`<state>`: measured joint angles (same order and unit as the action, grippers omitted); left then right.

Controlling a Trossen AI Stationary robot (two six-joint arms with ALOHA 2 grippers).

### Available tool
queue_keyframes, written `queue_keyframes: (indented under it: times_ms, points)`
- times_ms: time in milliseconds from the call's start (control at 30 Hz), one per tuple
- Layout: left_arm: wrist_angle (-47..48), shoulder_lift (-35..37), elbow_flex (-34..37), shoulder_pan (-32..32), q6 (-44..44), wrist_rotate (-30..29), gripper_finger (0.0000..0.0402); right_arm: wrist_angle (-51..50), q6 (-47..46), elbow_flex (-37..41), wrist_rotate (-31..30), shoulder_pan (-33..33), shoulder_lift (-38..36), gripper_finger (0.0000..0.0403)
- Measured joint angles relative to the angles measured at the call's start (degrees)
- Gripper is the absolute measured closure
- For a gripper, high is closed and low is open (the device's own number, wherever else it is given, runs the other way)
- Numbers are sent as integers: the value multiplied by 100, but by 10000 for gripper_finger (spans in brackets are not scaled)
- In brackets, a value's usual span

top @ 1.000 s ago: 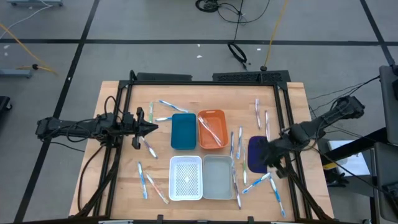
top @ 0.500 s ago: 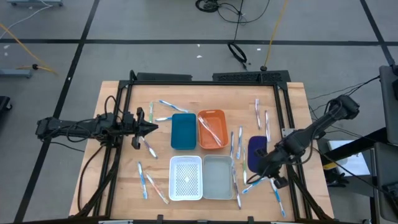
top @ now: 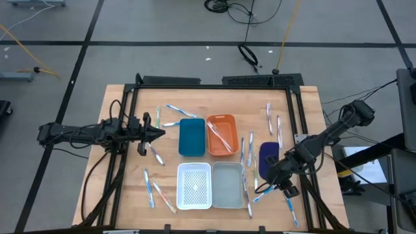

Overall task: Pick & Place Toothbrushes
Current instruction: Put the blue toothbrush into the blue bin

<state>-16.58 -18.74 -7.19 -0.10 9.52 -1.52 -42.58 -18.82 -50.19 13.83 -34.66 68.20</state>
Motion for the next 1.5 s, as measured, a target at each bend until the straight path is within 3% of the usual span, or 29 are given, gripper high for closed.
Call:
queue_keyframes:
  times_ms: [233,1033,1500]
  points:
    - [3,2,1,2,-4,2,382,36,123,0,2,-172,334,221]
    - [5,1,0,2,-20,11,382,214,443,0,-42,-334,1488,224]
    - [5,-1,1,0,-28,11,382,209,469,0,-182,-334,1797,224]
